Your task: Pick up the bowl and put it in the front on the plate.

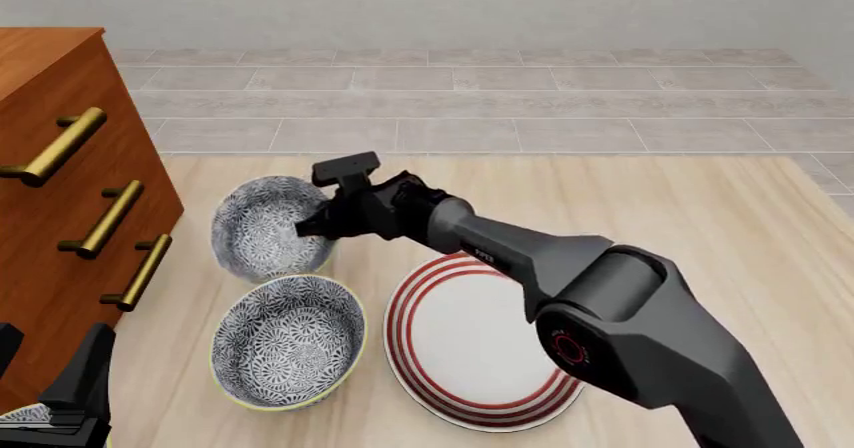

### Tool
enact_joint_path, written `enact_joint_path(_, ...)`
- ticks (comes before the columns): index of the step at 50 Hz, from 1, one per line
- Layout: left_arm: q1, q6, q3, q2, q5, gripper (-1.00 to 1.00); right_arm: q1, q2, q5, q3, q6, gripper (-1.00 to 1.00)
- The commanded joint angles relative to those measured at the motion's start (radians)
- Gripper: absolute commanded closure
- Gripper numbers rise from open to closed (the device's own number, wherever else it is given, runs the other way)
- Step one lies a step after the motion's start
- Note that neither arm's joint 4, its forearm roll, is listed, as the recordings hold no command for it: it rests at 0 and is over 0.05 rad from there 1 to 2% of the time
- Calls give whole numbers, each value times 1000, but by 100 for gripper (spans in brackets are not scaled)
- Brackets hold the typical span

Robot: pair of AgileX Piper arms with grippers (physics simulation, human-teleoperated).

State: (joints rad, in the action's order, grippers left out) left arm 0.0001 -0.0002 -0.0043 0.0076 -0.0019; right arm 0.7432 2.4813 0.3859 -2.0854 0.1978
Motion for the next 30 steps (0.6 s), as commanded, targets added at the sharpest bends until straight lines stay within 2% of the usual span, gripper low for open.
enact_joint_path(1,0,0,0,0,0,-100,-1,7,2,1,5,100)
enact_joint_path(16,0,0,0,0,0,-100,-11,15,29,-54,-3,100)
enact_joint_path(24,0,0,0,0,0,-100,-23,27,55,-116,-12,100)
enact_joint_path(30,0,0,0,0,0,-100,-35,63,93,-205,-22,100)
